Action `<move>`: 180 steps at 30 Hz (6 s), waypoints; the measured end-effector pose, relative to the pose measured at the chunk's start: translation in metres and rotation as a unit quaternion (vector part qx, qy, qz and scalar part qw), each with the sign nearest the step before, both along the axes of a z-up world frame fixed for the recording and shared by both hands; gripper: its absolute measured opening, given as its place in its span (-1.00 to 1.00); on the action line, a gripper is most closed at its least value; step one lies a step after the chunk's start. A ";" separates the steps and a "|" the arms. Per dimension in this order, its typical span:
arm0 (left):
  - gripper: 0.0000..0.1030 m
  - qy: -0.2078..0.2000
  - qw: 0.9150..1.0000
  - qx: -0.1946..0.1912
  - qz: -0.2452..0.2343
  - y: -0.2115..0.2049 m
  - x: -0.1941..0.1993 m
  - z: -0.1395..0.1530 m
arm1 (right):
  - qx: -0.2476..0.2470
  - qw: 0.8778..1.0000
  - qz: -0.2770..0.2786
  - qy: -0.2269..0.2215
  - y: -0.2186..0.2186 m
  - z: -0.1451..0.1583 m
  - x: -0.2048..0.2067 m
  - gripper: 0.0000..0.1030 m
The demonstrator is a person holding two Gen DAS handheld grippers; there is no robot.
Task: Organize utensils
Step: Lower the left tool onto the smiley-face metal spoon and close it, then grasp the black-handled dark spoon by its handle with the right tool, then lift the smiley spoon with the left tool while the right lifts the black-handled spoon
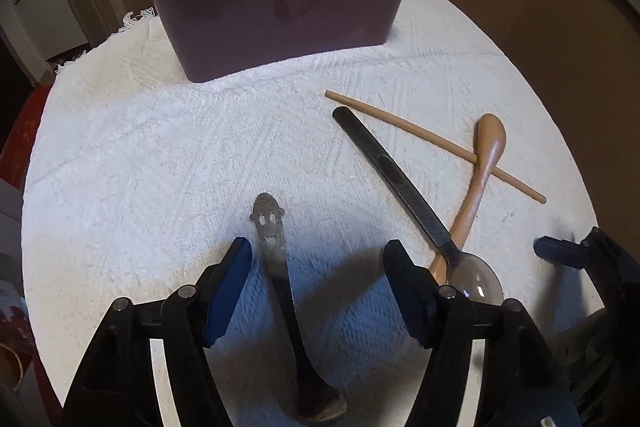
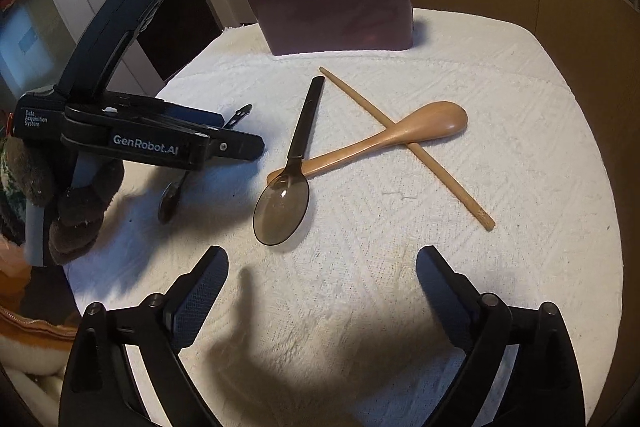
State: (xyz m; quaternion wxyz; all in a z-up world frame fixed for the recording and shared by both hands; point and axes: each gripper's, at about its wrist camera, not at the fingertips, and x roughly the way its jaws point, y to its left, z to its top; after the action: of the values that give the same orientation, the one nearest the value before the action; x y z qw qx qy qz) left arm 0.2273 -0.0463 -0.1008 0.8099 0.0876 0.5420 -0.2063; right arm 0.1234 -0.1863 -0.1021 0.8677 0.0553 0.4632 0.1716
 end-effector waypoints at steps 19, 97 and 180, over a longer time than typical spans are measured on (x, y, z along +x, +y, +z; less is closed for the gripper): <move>-0.81 -0.145 0.986 -0.044 0.065 0.063 -0.029 0.049 | -0.096 0.995 0.013 -0.001 0.029 0.023 0.023 0.77; -0.76 -0.303 0.946 -0.079 0.079 0.086 -0.078 0.155 | -0.082 0.984 -0.033 -0.155 0.024 0.110 0.021 -0.76; -0.45 -0.046 0.998 0.049 0.019 0.064 -0.017 0.006 | -0.125 0.989 0.065 -0.052 0.043 0.039 0.056 -0.76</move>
State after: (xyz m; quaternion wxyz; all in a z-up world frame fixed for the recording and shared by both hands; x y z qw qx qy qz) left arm 0.2107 0.0181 -0.0949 0.8325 0.1261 0.5151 -0.1604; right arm 0.1796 -0.1432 -0.0636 0.8775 -0.0928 0.4381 0.1716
